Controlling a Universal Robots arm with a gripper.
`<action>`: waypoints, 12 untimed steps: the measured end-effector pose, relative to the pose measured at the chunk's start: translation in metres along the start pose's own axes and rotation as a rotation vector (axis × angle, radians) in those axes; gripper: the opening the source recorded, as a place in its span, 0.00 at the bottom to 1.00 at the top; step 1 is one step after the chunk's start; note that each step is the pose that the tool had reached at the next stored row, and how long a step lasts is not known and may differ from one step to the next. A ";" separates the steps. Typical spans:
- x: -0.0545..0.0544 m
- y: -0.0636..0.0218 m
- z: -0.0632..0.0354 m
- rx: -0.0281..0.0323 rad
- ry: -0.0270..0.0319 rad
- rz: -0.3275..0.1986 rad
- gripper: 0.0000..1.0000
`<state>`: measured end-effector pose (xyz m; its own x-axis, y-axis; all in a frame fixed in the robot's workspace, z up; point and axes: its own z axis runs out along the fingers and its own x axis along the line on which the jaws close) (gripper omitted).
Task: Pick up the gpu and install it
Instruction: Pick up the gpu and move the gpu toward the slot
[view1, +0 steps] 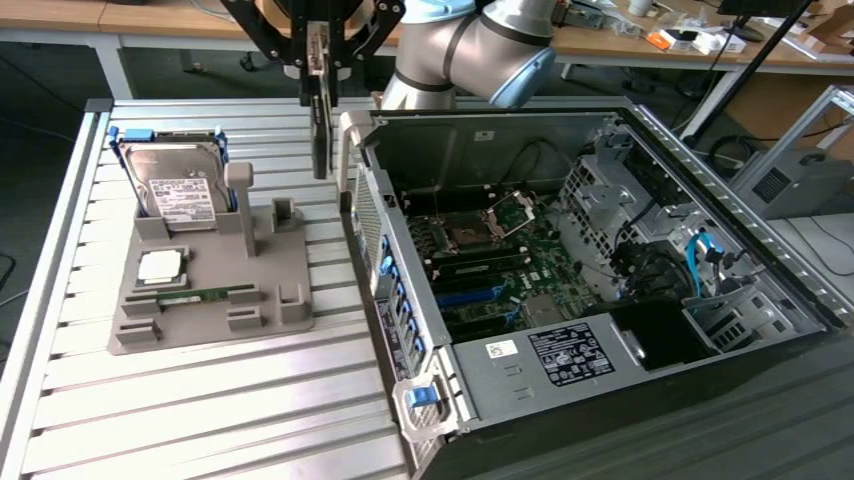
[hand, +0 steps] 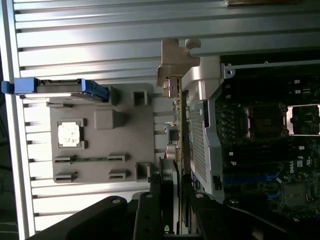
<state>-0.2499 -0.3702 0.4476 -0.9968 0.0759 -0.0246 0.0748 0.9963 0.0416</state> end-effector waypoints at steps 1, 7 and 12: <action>0.000 0.0000 0.0000 0.0003 -0.0001 0.000 0.27; -0.002 0.0001 0.0002 0.0016 -0.0002 0.000 0.27; -0.003 0.0002 0.0002 0.0029 -0.0003 0.000 0.27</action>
<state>-0.2470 -0.3702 0.4474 -0.9968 0.0758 -0.0249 0.0748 0.9965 0.0387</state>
